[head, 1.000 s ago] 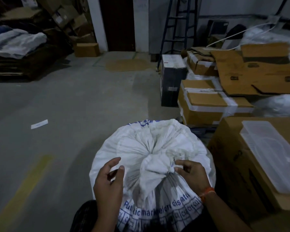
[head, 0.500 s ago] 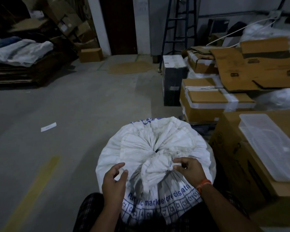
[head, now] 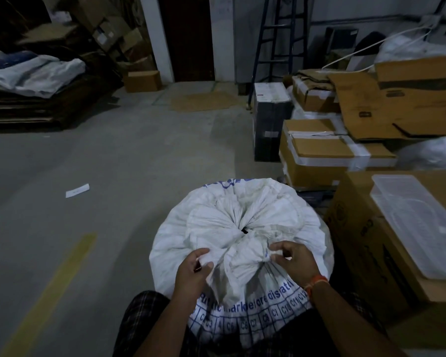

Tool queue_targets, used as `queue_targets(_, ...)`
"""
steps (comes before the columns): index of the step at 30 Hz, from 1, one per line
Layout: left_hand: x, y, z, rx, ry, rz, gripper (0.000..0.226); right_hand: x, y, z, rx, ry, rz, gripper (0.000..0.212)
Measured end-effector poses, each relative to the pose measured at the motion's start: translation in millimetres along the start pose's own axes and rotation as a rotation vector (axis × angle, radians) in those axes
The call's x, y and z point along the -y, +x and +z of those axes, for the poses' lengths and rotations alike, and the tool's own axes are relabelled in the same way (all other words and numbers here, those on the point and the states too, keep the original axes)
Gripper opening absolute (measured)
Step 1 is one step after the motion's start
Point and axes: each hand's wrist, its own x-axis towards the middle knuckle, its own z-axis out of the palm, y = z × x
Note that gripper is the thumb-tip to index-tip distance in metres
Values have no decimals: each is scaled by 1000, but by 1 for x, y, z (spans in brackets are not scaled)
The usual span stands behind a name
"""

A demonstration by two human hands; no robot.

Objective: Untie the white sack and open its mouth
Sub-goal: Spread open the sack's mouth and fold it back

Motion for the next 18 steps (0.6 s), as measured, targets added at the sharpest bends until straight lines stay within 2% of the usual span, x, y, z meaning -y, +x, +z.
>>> queue_targets(7, -1, -1, 1, -125, 100, 174, 24, 10, -7, -6, -23, 75, -34, 19)
queue_targets(13, -4, -2, 4, -11, 25, 217, 23, 20, -19, -18, -49, 187, -37, 11)
queue_targets(18, -10, -1, 7, -18, -13, 234, 25, 23, -27, -33, -44, 140, -44, 11)
